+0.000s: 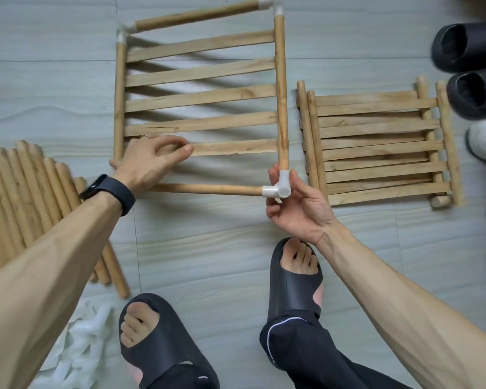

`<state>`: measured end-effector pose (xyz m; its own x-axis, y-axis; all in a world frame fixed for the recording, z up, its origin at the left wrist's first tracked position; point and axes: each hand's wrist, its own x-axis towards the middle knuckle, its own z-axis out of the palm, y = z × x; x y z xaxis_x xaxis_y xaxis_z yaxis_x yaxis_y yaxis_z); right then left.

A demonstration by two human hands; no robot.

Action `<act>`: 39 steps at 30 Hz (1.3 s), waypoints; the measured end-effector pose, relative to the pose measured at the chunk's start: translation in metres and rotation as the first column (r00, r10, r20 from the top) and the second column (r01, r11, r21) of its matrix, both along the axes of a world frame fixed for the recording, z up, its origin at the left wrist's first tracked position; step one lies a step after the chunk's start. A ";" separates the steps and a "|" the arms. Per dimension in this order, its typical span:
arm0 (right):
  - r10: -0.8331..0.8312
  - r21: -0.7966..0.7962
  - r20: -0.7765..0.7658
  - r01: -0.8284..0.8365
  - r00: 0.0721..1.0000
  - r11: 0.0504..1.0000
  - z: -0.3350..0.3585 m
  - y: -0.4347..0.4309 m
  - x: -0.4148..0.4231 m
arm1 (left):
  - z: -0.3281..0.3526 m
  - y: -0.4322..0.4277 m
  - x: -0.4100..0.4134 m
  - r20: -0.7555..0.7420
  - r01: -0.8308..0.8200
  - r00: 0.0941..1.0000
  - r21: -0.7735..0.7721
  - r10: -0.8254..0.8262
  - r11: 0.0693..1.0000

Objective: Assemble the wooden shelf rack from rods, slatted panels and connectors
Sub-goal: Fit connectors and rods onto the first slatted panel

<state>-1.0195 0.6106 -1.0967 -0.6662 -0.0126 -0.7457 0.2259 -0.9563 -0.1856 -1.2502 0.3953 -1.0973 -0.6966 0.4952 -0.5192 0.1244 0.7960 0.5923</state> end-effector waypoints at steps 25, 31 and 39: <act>0.271 0.503 0.336 -0.415 0.902 0.758 0.006 0.011 0.001 | -0.027 0.051 0.065 -0.355 0.522 0.728 -0.268 -0.587 0.810; 0.388 0.712 0.692 -0.488 0.609 -0.505 0.011 0.017 0.002 | -0.036 0.039 0.071 -0.342 0.541 0.713 -0.287 -0.612 0.790; 0.247 0.291 0.941 -0.179 0.232 -0.940 -0.017 0.001 -0.021 | -0.043 0.028 0.077 -0.362 0.571 0.670 -0.307 -0.649 0.761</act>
